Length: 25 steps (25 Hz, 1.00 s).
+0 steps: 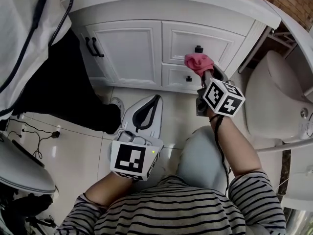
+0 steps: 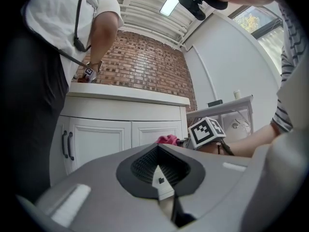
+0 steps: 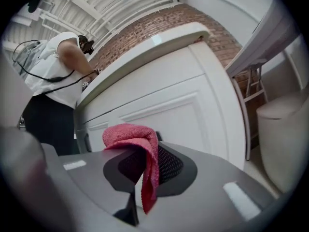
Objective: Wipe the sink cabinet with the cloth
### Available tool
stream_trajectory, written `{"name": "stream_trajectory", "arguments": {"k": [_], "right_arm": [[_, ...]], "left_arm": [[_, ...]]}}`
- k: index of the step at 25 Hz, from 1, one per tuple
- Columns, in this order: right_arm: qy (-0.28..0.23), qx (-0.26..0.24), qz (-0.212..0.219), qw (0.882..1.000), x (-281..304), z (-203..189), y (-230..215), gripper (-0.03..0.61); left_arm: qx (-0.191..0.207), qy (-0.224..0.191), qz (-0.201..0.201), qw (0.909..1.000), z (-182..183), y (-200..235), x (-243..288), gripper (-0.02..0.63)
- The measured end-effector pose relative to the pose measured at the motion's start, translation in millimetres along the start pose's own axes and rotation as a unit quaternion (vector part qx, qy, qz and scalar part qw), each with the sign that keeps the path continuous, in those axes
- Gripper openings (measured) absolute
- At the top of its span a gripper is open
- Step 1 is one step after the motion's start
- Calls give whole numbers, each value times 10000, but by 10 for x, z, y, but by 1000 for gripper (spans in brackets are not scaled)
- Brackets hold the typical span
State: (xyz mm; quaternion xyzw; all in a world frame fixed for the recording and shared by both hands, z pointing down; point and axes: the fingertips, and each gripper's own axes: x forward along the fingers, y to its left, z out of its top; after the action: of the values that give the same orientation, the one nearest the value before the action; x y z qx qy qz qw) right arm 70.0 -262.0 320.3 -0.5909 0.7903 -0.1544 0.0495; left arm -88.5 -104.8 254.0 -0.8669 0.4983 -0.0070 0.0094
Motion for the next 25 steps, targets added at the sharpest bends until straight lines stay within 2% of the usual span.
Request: {"name": "stream_trajectory", "arguments": {"k": [5, 9, 16, 25], "right_arm": [[387, 59, 571, 9976, 542, -506, 530, 44], [673, 165, 685, 9952, 932, -774, 666, 44], [705, 29, 544, 9960, 1069, -863, 512, 44], [602, -69, 112, 9981, 762, -660, -206, 44]], "left_arm": [[8, 155, 240, 9996, -113, 231, -70, 0], [-10, 275, 324, 9991, -190, 361, -38, 1], [-12, 319, 281, 9991, -257, 394, 85, 1], [8, 355, 39, 9994, -291, 126, 275, 1]]}}
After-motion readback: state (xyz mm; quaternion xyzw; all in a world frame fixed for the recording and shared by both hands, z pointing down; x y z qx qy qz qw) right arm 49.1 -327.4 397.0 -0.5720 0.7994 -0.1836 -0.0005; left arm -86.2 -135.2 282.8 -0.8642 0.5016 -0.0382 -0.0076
